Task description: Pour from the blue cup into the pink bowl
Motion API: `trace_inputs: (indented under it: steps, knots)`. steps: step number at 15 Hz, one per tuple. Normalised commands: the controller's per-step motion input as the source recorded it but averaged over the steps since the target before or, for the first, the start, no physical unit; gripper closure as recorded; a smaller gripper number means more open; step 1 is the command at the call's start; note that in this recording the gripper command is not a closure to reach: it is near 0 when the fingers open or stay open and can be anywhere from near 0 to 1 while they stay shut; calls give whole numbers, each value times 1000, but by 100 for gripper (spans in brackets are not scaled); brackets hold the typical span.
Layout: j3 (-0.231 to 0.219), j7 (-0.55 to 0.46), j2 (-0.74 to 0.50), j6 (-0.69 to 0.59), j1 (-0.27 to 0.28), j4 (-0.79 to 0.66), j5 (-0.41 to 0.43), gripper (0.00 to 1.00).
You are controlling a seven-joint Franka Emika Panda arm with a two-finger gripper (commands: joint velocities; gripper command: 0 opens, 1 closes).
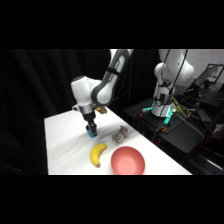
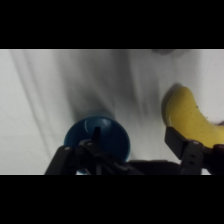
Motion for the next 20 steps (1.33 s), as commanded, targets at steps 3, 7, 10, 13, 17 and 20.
trace_inputs:
  steps: [3, 7, 10, 13, 17, 20]
  knots:
    - [62, -7, 5, 34, -54, 65, 102, 100]
    - [14, 58, -100, 34, 12, -3, 19, 100]
    - [-23, 120, -189, 57, 72, -105, -38, 18]
    - [-58, 181, -490, 29, 143, -334, -113, 3]
    - [-78, 237, -805, -287, 195, -423, -215, 4]
    - [29, 148, -635, -442, 147, -206, -154, 4]
